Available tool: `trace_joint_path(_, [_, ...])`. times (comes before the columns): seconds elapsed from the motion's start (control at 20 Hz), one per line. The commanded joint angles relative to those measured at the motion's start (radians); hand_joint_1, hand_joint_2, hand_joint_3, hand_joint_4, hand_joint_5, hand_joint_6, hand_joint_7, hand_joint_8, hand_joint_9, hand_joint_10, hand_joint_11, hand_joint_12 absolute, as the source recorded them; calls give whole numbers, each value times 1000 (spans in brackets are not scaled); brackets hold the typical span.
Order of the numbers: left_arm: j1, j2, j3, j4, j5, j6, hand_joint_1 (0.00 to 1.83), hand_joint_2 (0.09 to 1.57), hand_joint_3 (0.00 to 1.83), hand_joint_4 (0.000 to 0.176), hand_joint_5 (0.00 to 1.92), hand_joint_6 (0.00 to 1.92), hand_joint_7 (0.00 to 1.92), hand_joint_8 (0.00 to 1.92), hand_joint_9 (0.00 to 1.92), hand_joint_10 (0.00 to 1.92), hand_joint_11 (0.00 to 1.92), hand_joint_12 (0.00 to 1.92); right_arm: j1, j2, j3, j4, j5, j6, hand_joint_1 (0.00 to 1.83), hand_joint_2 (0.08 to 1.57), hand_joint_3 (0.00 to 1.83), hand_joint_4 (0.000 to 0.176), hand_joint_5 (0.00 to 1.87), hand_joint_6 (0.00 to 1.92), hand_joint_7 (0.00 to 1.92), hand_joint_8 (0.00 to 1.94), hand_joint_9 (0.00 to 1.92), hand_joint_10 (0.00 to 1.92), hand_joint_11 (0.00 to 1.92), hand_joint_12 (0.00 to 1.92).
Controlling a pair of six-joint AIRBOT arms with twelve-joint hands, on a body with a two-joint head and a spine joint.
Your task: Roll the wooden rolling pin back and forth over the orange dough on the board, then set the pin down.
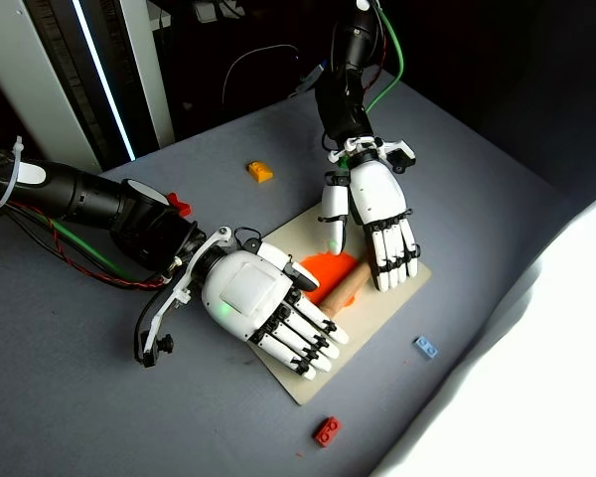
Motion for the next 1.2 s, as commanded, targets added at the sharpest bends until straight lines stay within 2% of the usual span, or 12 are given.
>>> trace_joint_path(0.0, [0, 15, -8, 27, -68, 2, 0, 1462, 0, 0, 183, 3, 239, 1, 216, 5, 0, 289, -6, 7, -7, -65, -85, -5, 0, 1429, 0, 0, 326, 6, 356, 0, 310, 6, 0, 840])
trace_joint_path(0.35, [4, 29, -42, 28, -64, 2, 0, 1462, 1, 0, 184, 1, 231, 2, 200, 2, 0, 256, -18, 14, -39, -65, -113, -25, 0, 1435, 3, 0, 328, 3, 354, 1, 304, 3, 0, 837])
trace_joint_path(0.45, [8, 33, -54, 28, -65, 2, 0, 1461, 0, 0, 182, 0, 238, 5, 201, 2, 0, 256, -18, 18, -48, -65, -116, -28, 0, 1435, 2, 0, 339, 7, 368, 5, 323, 9, 0, 888])
trace_joint_path(0.6, [16, 35, -64, 28, -78, -9, 0, 1459, 0, 0, 203, 5, 264, 6, 221, 6, 0, 316, -19, 24, -65, -65, -126, -34, 0, 1431, 0, 0, 336, 4, 365, 2, 313, 4, 0, 862])
trace_joint_path(1.15, [74, 48, -97, 51, -138, -57, 0, 1457, 0, 0, 183, 1, 243, 0, 208, 3, 0, 278, -24, 45, -117, -65, -162, -68, 0, 1426, 0, 0, 321, 3, 355, 1, 303, 4, 0, 821])
